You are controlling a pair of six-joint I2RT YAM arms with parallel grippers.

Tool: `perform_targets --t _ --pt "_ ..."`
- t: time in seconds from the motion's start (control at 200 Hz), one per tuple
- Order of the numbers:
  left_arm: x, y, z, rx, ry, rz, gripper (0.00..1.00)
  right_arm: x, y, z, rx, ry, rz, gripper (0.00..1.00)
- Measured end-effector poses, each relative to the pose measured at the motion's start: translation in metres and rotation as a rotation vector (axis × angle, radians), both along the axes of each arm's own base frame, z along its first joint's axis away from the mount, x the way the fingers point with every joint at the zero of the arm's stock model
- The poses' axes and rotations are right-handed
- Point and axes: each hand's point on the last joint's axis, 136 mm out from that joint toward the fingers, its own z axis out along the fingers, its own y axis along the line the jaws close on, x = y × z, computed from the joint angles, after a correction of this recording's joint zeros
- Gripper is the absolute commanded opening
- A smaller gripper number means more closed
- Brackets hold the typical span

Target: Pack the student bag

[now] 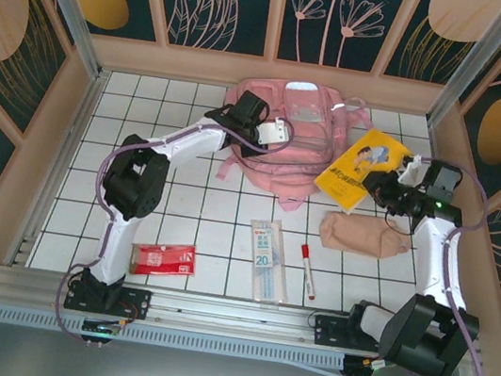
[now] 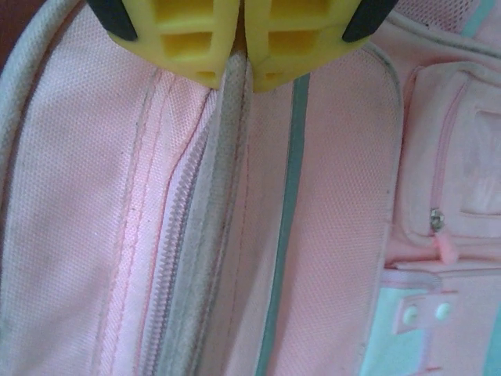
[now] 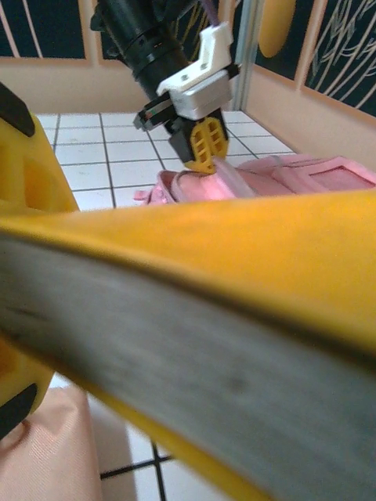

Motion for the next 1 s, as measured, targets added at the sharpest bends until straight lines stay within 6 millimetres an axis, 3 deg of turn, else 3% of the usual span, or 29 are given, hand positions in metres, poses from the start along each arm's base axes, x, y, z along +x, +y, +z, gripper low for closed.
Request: perform_targets --t 0.135,0.28,0.45,0.636,0.801,1.001 --pt "0.005 0.002 0.030 -0.067 -0.013 0.085 0.00 -0.005 0.014 -0.011 0.056 0.053 0.052 0.00" --pt "0.013 0.001 0.077 -0.176 -0.044 0.173 0.00 -0.015 0.025 -0.022 0.119 0.109 0.076 0.00" --pt "0.010 0.000 0.119 -0.295 -0.048 0.230 0.00 -0.022 0.034 -0.030 0.173 0.158 0.082 0.00" --pt "-0.007 -0.005 0.137 -0.375 -0.002 0.198 0.00 -0.025 0.083 -0.043 0.237 0.231 0.142 0.00" --pt "-0.027 -0.013 0.142 -0.447 0.081 0.155 0.00 0.002 0.114 -0.056 0.301 0.236 0.025 0.00" --pt "-0.046 -0.017 0.140 -0.514 0.151 0.126 0.00 0.063 0.119 -0.084 0.392 0.245 -0.232 0.00"
